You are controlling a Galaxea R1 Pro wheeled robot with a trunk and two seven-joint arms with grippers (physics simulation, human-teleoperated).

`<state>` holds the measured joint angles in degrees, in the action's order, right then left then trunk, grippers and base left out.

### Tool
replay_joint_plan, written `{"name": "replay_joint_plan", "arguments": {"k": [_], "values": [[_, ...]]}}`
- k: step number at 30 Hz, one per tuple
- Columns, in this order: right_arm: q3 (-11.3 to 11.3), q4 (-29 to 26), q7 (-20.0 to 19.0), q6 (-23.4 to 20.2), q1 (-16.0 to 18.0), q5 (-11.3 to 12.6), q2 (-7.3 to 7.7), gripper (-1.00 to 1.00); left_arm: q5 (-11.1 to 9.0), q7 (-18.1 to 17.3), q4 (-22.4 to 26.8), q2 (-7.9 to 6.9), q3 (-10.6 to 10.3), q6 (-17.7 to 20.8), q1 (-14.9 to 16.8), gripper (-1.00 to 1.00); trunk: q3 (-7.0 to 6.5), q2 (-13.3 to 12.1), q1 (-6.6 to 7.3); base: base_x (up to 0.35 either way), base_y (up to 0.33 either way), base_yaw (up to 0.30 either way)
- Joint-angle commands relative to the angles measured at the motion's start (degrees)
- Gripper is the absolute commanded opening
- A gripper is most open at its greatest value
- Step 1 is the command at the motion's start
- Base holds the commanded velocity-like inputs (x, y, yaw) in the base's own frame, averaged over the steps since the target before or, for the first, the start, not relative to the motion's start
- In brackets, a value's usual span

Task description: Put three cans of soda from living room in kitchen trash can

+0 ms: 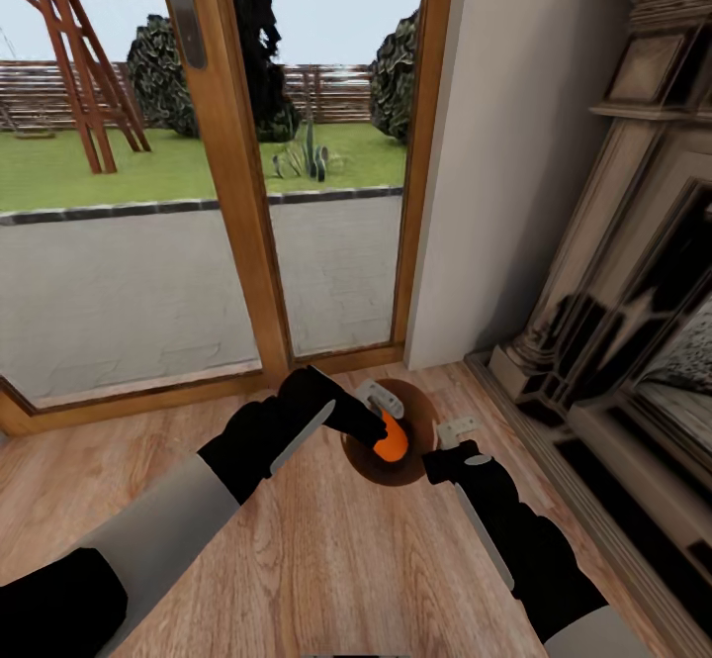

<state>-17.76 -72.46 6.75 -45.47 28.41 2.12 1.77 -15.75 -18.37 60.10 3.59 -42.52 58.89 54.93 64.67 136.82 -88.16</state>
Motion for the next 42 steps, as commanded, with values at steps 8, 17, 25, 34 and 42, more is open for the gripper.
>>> {"name": "replay_joint_plan", "arguments": {"k": [8,17,25,34,42], "values": [[-0.1,0.0,-0.2,0.0,0.0,-0.1,-0.05,-1.00,0.1,1.2,-0.9,0.14,-0.2,0.0,0.0,-1.00,-0.01,0.0,0.01,0.000,0.000,0.000],[-0.2,0.0,-0.2,0.0,0.0,-0.1,-0.10,-1.00,0.0,3.2,-3.7,0.98,-1.6,-0.8,0.0,-1.00,-0.01,0.0,0.01,0.000,0.000,0.000],[-1.2,0.0,-0.1,0.1,0.0,-0.1,-0.04,-1.00,0.0,3.5,-4.4,1.18,-2.0,-0.9,0.0,-1.00,-0.01,0.0,0.01,0.000,0.000,0.000],[-1.3,0.0,-0.1,0.1,0.0,-0.1,-0.06,-1.00,0.0,3.5,-5.8,1.29,-2.9,-2.4,0.0,-1.00,-0.01,0.0,0.01,0.000,0.000,0.000],[-1.3,0.0,-0.2,0.1,0.0,-0.1,-0.09,-1.00,0.0,3.9,-6.3,1.32,-3.1,-2.7,0.0,1.00,-0.01,0.0,0.01,0.000,0.000,0.000]]}}
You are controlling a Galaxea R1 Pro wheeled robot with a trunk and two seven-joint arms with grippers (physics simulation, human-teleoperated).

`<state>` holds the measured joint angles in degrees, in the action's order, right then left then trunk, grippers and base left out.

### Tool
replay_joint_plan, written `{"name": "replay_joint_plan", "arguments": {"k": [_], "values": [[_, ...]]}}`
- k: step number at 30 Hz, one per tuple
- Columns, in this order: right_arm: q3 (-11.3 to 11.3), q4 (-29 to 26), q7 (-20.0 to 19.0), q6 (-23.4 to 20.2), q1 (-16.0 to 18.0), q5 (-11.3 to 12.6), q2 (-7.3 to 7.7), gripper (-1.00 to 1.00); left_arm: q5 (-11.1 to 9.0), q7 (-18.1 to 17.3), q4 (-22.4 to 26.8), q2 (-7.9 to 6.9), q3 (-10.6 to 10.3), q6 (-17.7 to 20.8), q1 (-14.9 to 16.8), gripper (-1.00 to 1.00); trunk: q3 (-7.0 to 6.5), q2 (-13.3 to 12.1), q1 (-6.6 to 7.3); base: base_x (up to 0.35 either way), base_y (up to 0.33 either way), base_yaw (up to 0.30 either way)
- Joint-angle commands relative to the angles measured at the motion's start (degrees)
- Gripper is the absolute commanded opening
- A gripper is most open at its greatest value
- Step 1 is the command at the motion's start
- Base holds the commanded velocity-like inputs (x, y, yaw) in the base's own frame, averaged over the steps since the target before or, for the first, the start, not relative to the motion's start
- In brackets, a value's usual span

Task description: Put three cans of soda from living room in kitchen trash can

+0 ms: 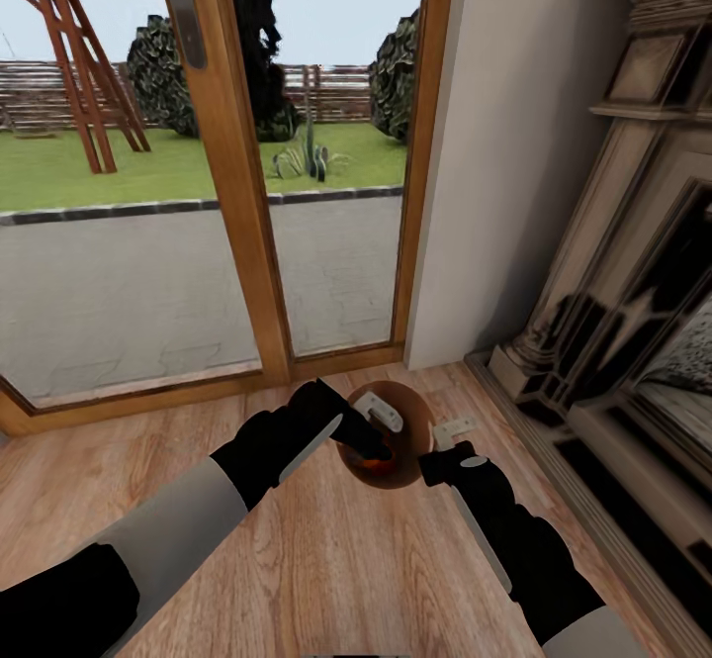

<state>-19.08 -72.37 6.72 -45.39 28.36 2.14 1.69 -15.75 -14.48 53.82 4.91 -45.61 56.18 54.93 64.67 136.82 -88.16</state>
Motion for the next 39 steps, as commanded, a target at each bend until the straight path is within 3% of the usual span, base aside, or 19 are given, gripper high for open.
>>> {"name": "replay_joint_plan", "arguments": {"k": [1,24,28,33,36,39], "values": [[0.0,-0.1,-0.1,0.0,0.0,-0.1,-0.01,-1.00,0.0,0.1,0.0,0.00,0.0,0.0,0.0,1.00,-0.01,0.0,0.01,0.000,0.000,0.000],[0.0,-0.1,-0.1,0.0,0.0,-0.1,0.03,-1.00,-0.4,-0.4,1.1,-0.56,0.2,-0.7,0.0,1.00,-0.01,0.0,0.01,0.000,0.000,0.000],[0.1,-0.1,-0.1,0.0,0.0,-0.1,0.06,-1.00,-0.6,-0.8,7.3,-0.72,0.4,-0.1,0.0,1.00,-0.01,0.0,0.01,0.000,0.000,0.000],[0.1,-0.1,-0.1,0.0,0.0,0.0,0.07,-1.00,-0.8,-0.9,14.6,-1.49,0.7,3.4,-0.3,1.00,-0.01,0.0,0.01,0.000,0.000,0.000],[0.1,-0.1,-0.1,0.0,0.0,0.0,0.07,-1.00,-1.0,-1.0,20.8,-4.01,0.8,3.8,-0.5,1.00,-0.01,0.0,0.01,0.000,0.000,0.000],[0.1,-0.1,-0.1,0.0,0.0,0.0,0.07,-1.00,-1.1,-1.3,22.8,-5.20,0.9,3.8,-0.5,1.00,-0.01,0.0,0.01,0.000,0.000,0.000]]}}
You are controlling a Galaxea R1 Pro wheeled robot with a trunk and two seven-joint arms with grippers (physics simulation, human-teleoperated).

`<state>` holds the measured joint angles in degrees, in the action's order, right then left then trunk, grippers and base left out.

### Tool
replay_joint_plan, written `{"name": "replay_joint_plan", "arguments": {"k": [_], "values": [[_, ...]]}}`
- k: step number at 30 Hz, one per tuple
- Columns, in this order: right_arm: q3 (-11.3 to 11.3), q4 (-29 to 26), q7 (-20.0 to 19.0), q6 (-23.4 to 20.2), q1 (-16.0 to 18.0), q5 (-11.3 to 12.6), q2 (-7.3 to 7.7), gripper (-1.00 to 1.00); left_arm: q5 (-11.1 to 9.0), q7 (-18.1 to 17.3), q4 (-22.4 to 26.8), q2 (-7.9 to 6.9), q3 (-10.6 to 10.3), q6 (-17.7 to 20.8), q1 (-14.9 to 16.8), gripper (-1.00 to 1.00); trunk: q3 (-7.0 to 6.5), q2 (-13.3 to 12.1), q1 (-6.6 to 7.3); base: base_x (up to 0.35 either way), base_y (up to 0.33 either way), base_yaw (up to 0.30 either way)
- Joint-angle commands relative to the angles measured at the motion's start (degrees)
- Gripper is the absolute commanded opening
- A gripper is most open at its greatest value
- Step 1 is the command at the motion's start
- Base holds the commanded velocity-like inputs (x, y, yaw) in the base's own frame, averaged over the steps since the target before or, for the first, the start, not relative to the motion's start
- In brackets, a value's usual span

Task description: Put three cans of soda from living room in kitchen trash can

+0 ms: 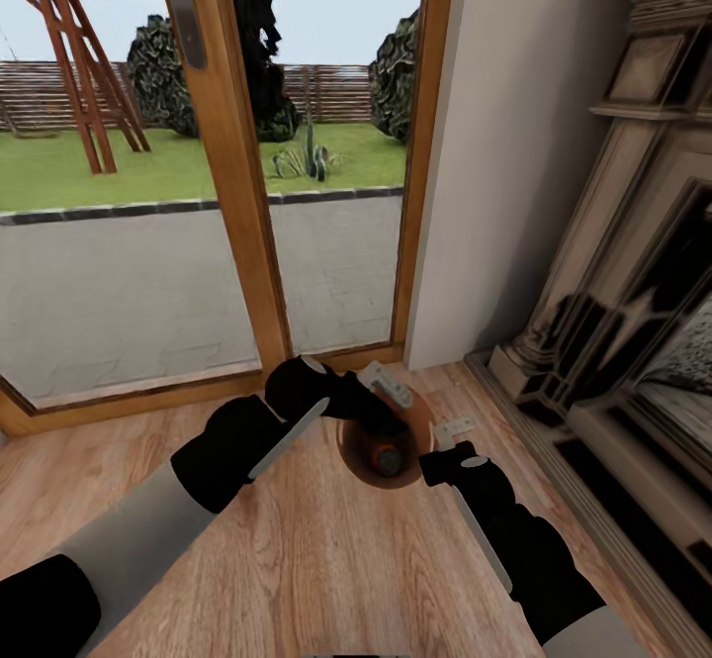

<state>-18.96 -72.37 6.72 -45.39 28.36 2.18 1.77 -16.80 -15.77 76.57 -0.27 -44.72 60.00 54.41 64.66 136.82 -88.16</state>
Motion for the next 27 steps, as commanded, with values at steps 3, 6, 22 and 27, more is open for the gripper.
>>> {"name": "replay_joint_plan", "arguments": {"k": [3,6,22,27], "values": [[0.1,-0.1,-0.1,0.0,0.0,-0.1,0.03,-1.00,-0.1,-0.6,2.5,-2.08,0.1,0.0,0.0,1.00,-0.01,0.0,0.00,0.000,0.000,0.000],[0.1,-0.1,-0.2,0.0,0.0,-0.1,0.06,-1.00,-0.1,-1.0,3.7,-3.78,0.4,0.0,0.0,1.00,-0.01,0.0,0.00,0.000,0.000,0.000],[0.7,-0.1,-0.5,0.1,0.0,0.1,0.66,-1.00,0.2,-11.0,5.3,-13.92,23.9,-3.0,-2.0,1.00,-0.01,0.0,0.00,0.000,0.000,0.000],[0.9,-0.4,-0.5,0.1,0.0,0.2,0.79,-1.00,2.0,-10.7,3.5,-14.39,25.8,-11.0,-9.2,1.00,-0.01,0.0,0.00,0.000,0.000,0.000]]}}
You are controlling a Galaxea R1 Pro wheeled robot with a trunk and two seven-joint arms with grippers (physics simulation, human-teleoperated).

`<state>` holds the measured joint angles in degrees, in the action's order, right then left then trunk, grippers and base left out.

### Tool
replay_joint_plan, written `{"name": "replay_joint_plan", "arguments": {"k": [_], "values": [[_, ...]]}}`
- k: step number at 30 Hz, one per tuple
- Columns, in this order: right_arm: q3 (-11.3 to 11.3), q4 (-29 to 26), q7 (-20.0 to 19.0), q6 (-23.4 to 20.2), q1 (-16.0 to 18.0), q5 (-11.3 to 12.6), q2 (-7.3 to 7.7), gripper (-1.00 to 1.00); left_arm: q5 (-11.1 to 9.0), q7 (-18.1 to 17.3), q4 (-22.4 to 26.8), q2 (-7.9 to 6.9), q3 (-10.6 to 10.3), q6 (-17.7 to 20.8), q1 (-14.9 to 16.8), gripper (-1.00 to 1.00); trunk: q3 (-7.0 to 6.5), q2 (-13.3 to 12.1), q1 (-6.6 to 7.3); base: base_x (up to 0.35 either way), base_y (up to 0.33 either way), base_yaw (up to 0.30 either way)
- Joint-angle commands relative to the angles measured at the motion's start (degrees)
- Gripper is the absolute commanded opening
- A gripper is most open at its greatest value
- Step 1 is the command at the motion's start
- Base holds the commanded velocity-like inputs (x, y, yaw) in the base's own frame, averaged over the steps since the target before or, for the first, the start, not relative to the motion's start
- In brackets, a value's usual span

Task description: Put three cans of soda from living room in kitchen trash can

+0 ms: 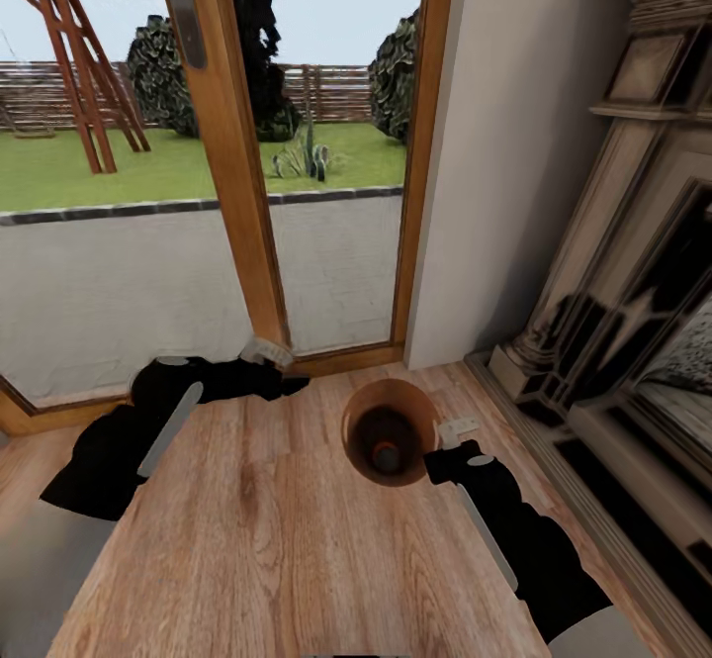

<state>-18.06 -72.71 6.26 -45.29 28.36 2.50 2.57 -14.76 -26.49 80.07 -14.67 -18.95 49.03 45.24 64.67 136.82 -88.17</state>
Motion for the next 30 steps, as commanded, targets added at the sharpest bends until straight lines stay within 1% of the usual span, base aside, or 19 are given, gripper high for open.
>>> {"name": "replay_joint_plan", "arguments": {"k": [1,3,4,5,6,10,11,12,13,14,15,17,19,23,24,25,28,29,30], "values": [[0.0,-0.1,-0.1,0.0,0.0,-0.1,0.02,-1.00,1.4,0.1,-1.5,0.13,0.1,-3.3,-2.2,1.00,-0.01,0.0,0.01,0.000,0.000,0.000],[0.0,-0.2,-0.1,0.0,0.0,-0.1,0.01,-1.00,5.2,0.4,-5.2,0.39,0.0,-9.3,-5.7,1.00,-0.01,0.0,0.01,0.000,0.000,0.000],[0.0,-0.2,-0.1,0.0,0.0,-0.1,0.00,-1.00,6.1,0.6,-6.2,0.43,0.0,-10.7,-6.4,1.00,-0.01,0.0,0.01,0.000,0.000,0.000],[0.0,-0.2,-0.1,0.0,0.0,0.0,-0.01,-1.00,7.7,1.2,-7.9,0.51,0.0,-13.5,-8.1,1.00,-0.01,0.0,0.01,0.000,0.000,0.000],[0.0,-0.2,-0.1,0.1,0.0,0.0,-0.01,-1.00,9.8,7.0,-10.1,0.65,0.1,-23.5,-15.0,1.00,-0.01,0.0,0.01,0.000,0.000,0.000],[0.0,-0.1,0.1,0.4,0.0,0.0,-0.02,-1.00,10.2,11.7,-10.8,0.68,0.2,-29.8,-19.0,1.00,-0.01,0.0,0.01,0.000,0.000,0.000],[0.0,0.1,0.3,0.7,0.0,0.0,-0.02,-1.00,9.8,14.3,-10.4,0.61,0.6,-35.6,-22.6,1.00,-0.01,0.0,0.01,0.000,0.000,0.000],[0.0,0.2,0.3,0.8,0.0,0.0,-0.02,-1.00,9.1,15.0,-10.0,0.60,1.3,-37.3,-24.2,1.00,-0.01,0.0,0.01,0.000,0.000,0.000],[0.1,0.2,0.3,0.9,0.0,0.0,-0.02,-1.00,8.6,15.2,-9.9,0.60,1.9,-37.9,-25.0,1.00,-0.01,0.0,0.01,0.000,0.000,0.000],[0.3,0.3,0.4,1.2,0.0,0.0,0.04,-1.00,7.4,15.6,-9.7,0.59,4.0,-39.2,-26.5,1.00,-0.01,0.0,0.01,0.000,0.000,0.000],[0.7,0.3,0.4,1.7,0.0,0.0,0.07,-1.00,7.1,15.7,-9.6,0.59,4.8,-39.5,-26.9,1.00,-0.01,0.0,0.01,0.000,0.000,0.000],[2.5,0.3,0.5,4.4,-0.2,0.0,0.08,-1.00,6.6,15.9,-9.6,0.62,6.3,-40.0,-27.5,1.00,-0.01,0.0,0.01,0.000,0.000,0.000],[4.9,0.1,0.5,8.6,-1.9,0.0,0.05,-1.00,6.3,16.0,-10.2,0.58,7.7,-40.3,-27.9,1.00,-0.01,0.0,0.01,0.000,0.000,0.000],[7.8,0.0,0.5,12.1,-6.1,0.0,0.53,-1.00,6.1,16.1,-11.0,0.66,9.9,-40.6,-28.2,1.00,-0.01,0.0,0.01,0.000,0.000,0.000],[10.4,0.1,0.1,15.7,-8.6,0.0,0.78,-1.00,6.0,16.1,-11.1,0.66,10.4,-40.8,-28.3,1.00,-0.01,0.0,0.01,0.000,0.000,0.000],[11.9,0.2,0.0,18.5,-9.9,0.0,0.89,-1.00,6.0,16.1,-11.1,0.64,10.6,-41.2,-28.4,1.00,-0.01,0.0,0.01,0.000,0.000,0.000],[14.2,0.9,-0.3,22.6,-11.7,0.1,1.51,-1.00,5.9,16.3,-11.2,0.62,11.1,-43.6,-29.2,1.00,-0.01,0.0,0.01,0.000,0.000,0.000],[14.4,1.2,-0.5,23.1,-11.8,0.1,1.66,-1.00,5.9,16.3,-11.2,0.62,11.4,-44.2,-29.5,1.00,-0.01,0.0,0.01,0.000,0.000,0.000],[14.8,2.3,-1.1,24.1,-12.2,0.1,1.96,-1.00,6.0,16.4,-11.3,0.65,13.4,-45.6,-30.1,1.00,-0.01,0.0,0.01,0.000,0.000,0.000]]}}
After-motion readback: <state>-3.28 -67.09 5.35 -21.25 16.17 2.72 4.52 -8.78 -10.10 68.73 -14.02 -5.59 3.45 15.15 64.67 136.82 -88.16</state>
